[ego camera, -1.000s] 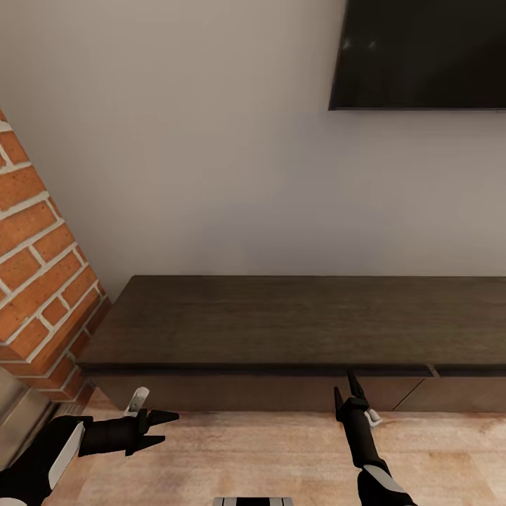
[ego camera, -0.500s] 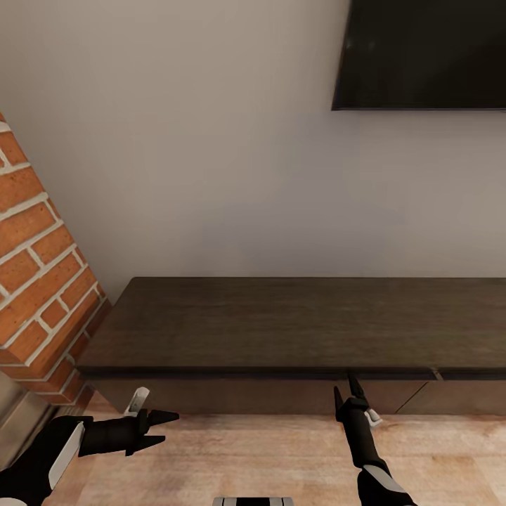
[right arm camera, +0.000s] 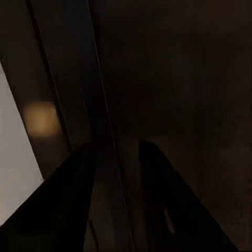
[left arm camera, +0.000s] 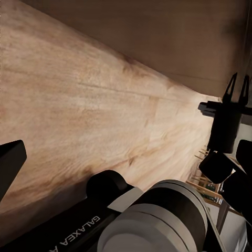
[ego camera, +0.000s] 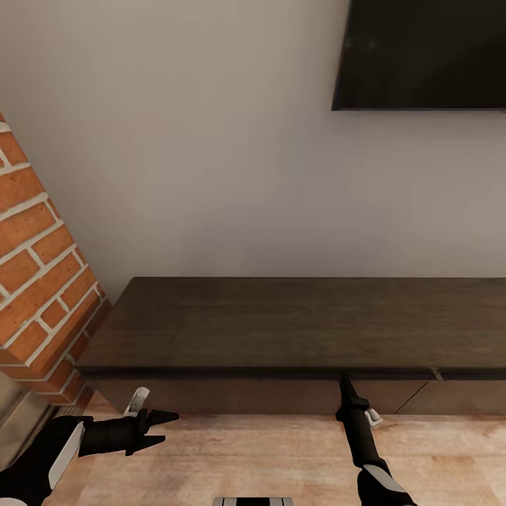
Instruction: Place each of the two pumpkins and all three candles from the living room inside a cabinet in the living room (use any cabinet), then make sure every cabinet is closed, and position the cauldron so it is next to a table in the living room.
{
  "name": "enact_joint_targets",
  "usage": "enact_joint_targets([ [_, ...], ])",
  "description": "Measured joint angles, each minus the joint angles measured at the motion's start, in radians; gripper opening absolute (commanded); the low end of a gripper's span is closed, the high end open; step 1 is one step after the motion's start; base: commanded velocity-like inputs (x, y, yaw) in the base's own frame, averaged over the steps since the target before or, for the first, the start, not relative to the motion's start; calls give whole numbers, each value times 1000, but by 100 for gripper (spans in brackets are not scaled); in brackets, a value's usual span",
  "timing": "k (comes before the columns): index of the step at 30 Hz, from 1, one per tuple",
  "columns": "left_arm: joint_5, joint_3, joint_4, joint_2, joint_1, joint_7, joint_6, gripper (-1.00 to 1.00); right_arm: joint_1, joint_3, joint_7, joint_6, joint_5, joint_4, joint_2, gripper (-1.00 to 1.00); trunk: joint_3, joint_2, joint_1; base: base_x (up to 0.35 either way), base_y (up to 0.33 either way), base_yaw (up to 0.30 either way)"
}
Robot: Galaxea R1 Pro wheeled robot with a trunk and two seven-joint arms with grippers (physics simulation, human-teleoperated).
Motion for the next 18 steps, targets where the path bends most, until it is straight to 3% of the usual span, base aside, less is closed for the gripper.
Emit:
enact_joint_targets([
  [18, 0, 0, 0, 0, 0, 0, -1, 100, -1, -1, 18, -1, 0, 0, 0, -100, 0, 0, 0, 0, 0, 0],
])
